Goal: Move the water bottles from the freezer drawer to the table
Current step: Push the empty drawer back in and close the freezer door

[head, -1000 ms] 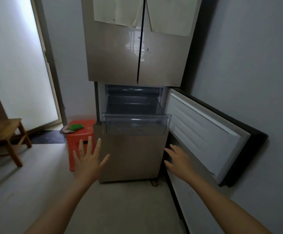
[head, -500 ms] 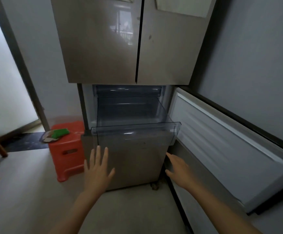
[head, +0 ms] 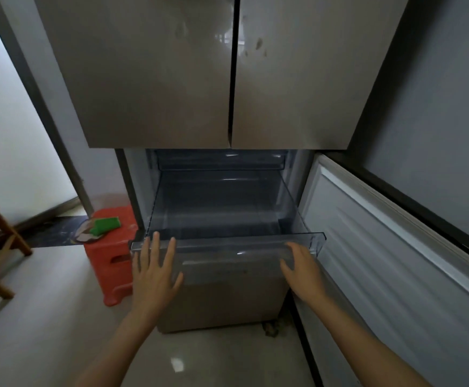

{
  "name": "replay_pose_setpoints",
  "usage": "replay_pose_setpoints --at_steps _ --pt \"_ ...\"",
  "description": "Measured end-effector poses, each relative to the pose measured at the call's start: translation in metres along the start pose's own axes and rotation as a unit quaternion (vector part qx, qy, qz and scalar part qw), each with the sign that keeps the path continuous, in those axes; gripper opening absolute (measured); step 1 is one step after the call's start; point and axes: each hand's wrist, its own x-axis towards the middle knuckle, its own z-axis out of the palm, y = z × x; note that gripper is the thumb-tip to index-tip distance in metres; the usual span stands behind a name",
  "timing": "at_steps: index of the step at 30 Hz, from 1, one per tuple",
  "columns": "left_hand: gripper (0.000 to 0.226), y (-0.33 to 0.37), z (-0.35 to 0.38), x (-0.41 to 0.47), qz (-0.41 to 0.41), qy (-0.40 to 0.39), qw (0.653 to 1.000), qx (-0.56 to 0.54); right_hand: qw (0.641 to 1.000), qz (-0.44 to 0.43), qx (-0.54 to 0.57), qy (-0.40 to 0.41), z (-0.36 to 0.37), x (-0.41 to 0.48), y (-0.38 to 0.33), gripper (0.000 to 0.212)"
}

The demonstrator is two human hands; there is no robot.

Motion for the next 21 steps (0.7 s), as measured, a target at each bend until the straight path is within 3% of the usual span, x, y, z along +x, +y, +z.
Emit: replay_pose_setpoints --at_steps 1,2,3,5,7,9,11,13,16,21 --pt "0.058 0.004 -0.004 0.003 -0.044 0.021 0.998 -0.041 0.997 0.051 0.052 0.009 0.001 0.011 -0.002 0.014" --pt "0.044 0.010 -0.009 0.005 -0.114 0.037 0.986 -0.119 0.985 0.116 0.124 0.019 0.002 0.020 -0.004 0.016" --pt "0.032 0.016 -0.015 0.008 -0.205 0.044 0.952 -0.223 0.955 0.195 0.221 0.022 0.003 0.026 -0.006 0.025" --pt "0.020 0.018 -0.017 0.019 -0.392 0.040 0.819 -0.418 0.852 0.331 0.406 -0.002 0.008 0.038 -0.004 0.029" --pt "0.019 0.010 -0.016 0.031 -0.491 0.044 0.679 -0.543 0.767 0.392 0.507 -0.031 0.008 0.046 0.001 0.030" --pt "0.015 0.002 -0.015 0.045 -0.545 0.055 0.580 -0.602 0.712 0.419 0.563 -0.031 0.006 0.051 0.007 0.033" --pt "0.013 -0.004 -0.012 0.053 -0.584 0.064 0.500 -0.637 0.696 0.430 0.575 -0.027 0.007 0.057 0.010 0.038" --pt "0.008 -0.004 -0.011 0.055 -0.596 0.064 0.461 -0.654 0.695 0.437 0.569 -0.034 0.006 0.059 0.009 0.035" --pt "0.010 -0.004 -0.010 0.058 -0.602 0.050 0.431 -0.670 0.683 0.447 0.576 -0.036 0.005 0.063 0.011 0.024" --pt "0.013 -0.010 -0.002 0.059 -0.592 0.019 0.463 -0.660 0.669 0.441 0.598 -0.025 0.002 0.070 0.010 0.022"
